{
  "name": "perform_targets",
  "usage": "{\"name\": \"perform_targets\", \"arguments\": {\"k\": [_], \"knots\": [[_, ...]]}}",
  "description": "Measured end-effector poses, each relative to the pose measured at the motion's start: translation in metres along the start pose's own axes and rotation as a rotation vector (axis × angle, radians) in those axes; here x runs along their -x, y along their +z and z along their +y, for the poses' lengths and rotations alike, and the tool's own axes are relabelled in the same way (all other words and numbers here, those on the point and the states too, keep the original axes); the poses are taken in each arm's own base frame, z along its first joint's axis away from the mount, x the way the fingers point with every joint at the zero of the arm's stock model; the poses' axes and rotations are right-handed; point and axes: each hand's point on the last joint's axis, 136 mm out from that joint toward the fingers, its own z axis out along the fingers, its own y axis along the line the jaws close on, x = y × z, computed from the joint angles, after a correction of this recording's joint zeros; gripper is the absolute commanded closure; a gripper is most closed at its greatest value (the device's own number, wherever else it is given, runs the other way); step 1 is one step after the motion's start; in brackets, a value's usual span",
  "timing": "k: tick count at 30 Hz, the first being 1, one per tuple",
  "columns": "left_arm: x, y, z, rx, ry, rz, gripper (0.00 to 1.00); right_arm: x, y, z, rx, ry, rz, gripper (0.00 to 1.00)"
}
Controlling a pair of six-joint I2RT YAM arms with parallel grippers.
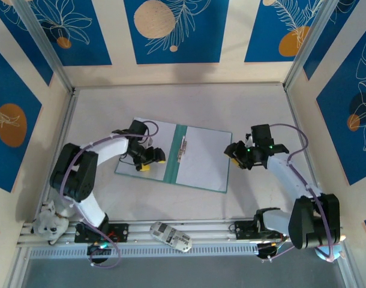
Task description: Put the files into the folder
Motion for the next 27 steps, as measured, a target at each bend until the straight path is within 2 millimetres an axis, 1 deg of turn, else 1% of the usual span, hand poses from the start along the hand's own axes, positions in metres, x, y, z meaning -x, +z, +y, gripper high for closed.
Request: {"name": "perform_targets", "arguments": {"k": [4,7,16,24,27], "knots": [[0.002,0.000,0.000,-0.004,0.000,-0.004,0.22,-0.001,-0.010,0.002,0.020,0.005,-0.013,0.53],[0.002,0.001,0.001,-0.008,0.000,-0.009,0.22,0.000,-0.013,0.002,0.026,0.012,-0.017,0.53],[-0.005,0.002,-0.002,-0.047,0.006,-0.058,0.23,0.000,-0.014,0.003,0.037,0.019,-0.012,0.53],[-0.029,0.009,-0.016,-0.071,0.022,-0.046,0.22,-0.001,-0.014,0.003,0.041,0.019,-0.007,0.53],[-0.034,0.011,-0.020,-0.072,0.020,-0.037,0.22,-0.002,-0.014,0.003,0.043,0.020,-0.004,0.53]]}}
